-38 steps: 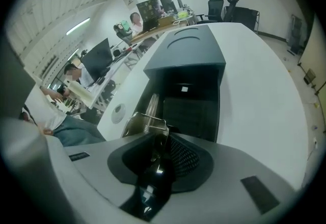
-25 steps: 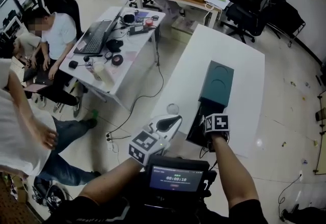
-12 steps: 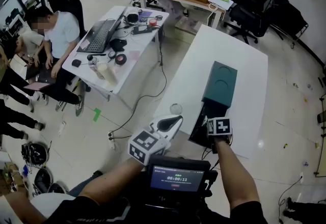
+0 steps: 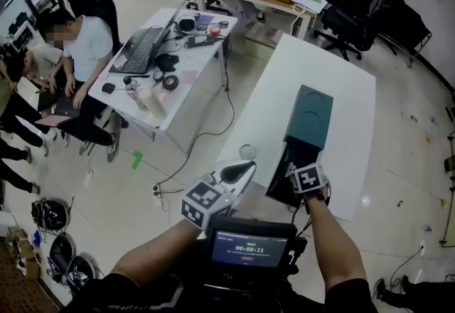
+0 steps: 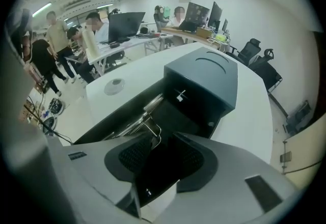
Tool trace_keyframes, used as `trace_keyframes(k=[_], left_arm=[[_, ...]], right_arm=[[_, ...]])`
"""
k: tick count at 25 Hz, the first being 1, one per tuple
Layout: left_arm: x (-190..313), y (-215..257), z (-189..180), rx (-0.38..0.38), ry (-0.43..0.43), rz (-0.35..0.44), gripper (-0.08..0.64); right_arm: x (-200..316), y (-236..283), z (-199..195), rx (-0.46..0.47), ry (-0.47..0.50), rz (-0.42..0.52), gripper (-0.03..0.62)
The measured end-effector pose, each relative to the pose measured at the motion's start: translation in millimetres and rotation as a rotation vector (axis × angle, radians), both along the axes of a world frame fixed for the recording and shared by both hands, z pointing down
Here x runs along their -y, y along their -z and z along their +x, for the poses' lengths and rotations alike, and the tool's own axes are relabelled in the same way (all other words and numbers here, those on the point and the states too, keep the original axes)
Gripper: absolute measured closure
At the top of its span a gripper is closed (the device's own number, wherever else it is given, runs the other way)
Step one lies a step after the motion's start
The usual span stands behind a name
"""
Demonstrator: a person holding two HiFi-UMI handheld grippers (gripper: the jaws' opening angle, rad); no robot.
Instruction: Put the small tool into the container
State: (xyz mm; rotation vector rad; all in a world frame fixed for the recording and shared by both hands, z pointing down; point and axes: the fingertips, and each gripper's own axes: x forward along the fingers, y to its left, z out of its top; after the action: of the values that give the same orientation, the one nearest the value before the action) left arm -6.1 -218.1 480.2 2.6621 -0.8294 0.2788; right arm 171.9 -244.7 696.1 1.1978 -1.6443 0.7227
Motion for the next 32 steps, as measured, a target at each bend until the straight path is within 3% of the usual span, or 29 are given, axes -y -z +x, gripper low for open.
trace_keyframes(k=[6,12,21,32], left_arm=[[1.4,-0.4,-2.4,0.001,0.002,0.001,0.548],[-1.3,1.0,-0.5,-0.002,0.004,-0.004,0.548],[-3.4,2.9,-1.6,0.001,0.012,0.003,0.548],[-3.9,9.2,8.3,0.0,0.006,0.02,0.548]], right_arm=[[-0.4,-3.7,6.6,0.001,0.01,0.014,0.442],[-6.7,7.8,9.5,-0.09,0.079,0.002,0.443],[-7.2,10.3,8.5,-0.129,0.148,0.016,0.442],[-11.0,27.7,16.7,-0.078,0.094,0.063,0.442]])
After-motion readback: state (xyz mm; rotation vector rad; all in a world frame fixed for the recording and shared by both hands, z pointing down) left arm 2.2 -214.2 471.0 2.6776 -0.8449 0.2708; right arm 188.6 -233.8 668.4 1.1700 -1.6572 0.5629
